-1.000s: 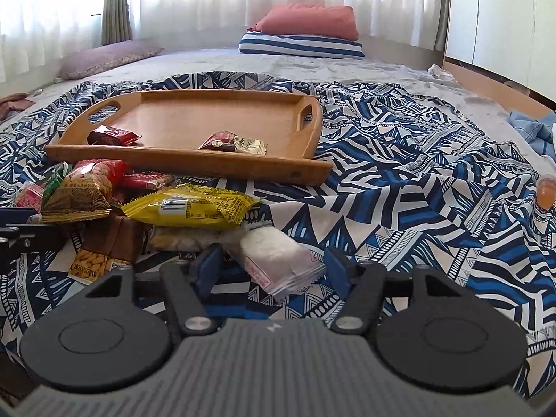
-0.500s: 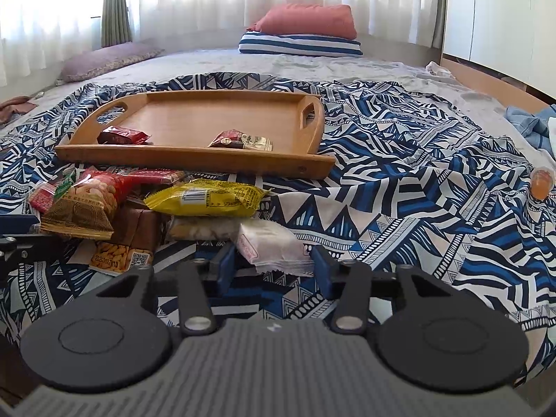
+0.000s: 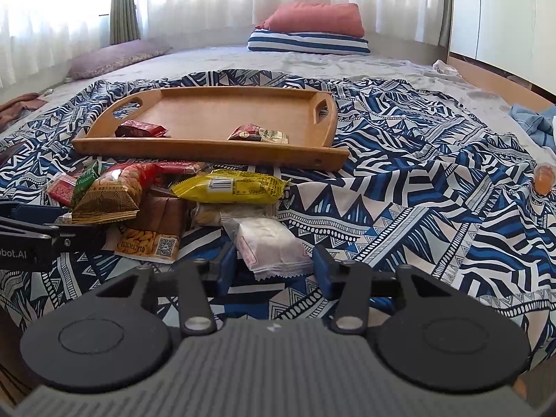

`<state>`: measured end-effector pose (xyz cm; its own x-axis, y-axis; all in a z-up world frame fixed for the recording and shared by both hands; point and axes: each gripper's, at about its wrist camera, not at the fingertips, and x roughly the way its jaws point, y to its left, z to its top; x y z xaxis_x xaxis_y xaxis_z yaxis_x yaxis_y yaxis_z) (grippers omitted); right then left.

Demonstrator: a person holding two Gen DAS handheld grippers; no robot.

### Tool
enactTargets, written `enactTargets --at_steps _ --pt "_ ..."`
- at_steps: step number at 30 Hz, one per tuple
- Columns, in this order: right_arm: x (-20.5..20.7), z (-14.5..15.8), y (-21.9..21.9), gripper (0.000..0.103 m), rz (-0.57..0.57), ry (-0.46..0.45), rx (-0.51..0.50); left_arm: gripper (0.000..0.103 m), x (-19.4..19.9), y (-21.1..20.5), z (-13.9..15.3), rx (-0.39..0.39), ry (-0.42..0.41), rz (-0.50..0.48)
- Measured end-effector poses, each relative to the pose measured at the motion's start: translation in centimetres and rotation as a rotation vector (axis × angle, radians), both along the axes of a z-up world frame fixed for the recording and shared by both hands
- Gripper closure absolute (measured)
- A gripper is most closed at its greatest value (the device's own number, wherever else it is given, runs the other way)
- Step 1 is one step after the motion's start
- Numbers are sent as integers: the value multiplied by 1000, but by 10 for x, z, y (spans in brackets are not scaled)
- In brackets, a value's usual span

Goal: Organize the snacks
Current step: 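Grasp the clear pink-edged bag with the left tool while the right tool grasps the white wrapped snack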

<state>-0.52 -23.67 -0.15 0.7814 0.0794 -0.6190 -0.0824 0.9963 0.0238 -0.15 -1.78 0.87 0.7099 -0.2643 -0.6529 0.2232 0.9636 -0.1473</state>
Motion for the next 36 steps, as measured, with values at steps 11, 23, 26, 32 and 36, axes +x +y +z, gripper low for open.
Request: enactTargets --at_steps 11,23,26,32,36 --pt "-3 0 15 51 41 -1 -9 54 -14 4 10 -18 8 -37" --pt "-6 3 27 52 76 0 -4 52 -12 -3 4 15 19 -34" --pt "-8 5 29 52 76 -7 -1 58 -15 -2 7 16 10 -28" --pt "-12 11 27 58 64 -30 13 64 -24 -4 15 46 -11 -46" --pt "-11 14 26 72 56 -33 5 68 -28 -2 20 47 -23 -44"
